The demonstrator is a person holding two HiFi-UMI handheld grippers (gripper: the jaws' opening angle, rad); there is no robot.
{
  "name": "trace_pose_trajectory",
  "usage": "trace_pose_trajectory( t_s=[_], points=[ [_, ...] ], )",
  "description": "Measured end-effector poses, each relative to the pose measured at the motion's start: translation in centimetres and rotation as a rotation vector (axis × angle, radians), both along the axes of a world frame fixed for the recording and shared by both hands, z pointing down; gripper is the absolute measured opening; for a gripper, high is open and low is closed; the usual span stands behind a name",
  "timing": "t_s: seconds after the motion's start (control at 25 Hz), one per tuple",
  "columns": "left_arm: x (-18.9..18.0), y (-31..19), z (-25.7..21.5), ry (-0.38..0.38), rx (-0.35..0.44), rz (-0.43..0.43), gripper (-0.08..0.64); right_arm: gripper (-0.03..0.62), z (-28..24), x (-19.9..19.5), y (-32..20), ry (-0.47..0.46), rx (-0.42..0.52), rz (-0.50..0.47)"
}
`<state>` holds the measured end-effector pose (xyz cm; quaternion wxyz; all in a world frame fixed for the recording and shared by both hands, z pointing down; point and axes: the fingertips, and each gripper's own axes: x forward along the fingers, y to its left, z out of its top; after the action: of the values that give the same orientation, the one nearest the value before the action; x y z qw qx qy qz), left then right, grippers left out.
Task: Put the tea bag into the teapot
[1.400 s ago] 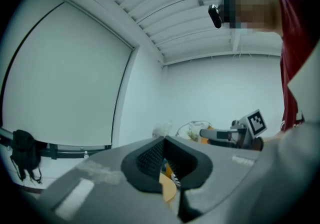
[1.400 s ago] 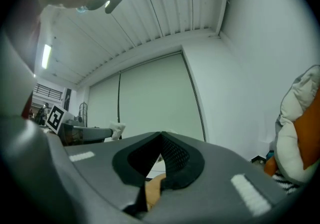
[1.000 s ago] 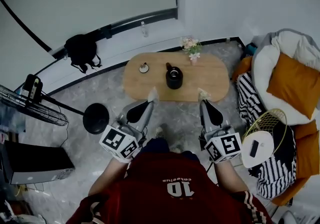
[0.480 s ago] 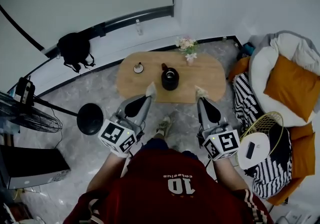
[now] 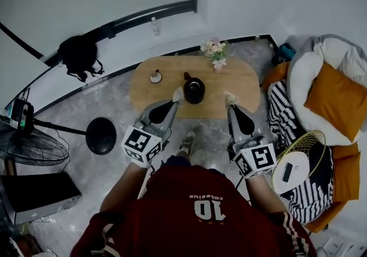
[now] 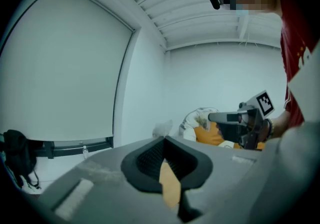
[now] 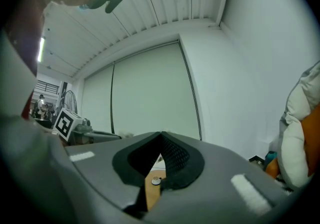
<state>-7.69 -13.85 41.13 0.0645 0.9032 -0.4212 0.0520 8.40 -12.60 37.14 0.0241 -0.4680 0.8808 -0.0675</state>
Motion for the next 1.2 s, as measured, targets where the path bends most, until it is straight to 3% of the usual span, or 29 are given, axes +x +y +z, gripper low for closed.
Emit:
trace_pose_trajectory(
  t_s=[0.48, 0.84, 1.2],
  points=[
    [2.1, -9.9, 6.7, -0.049, -0.03, 0.084, 0.002, 0.0, 4.8, 0.5, -7.0, 0.01, -0.031, 0.042],
    [3.1, -16.2, 15.2, -0.131, -0.105, 0.158, 0.002, 0.0, 5.1, 0.0, -12.2, 0.024, -0.03, 0.085],
    [5.3, -19.1, 24.4, -0.308, -0.129, 0.308, 0.002, 0.0, 6.3, 1.1, -16.7, 0.012, -0.054, 0.174]
  ],
)
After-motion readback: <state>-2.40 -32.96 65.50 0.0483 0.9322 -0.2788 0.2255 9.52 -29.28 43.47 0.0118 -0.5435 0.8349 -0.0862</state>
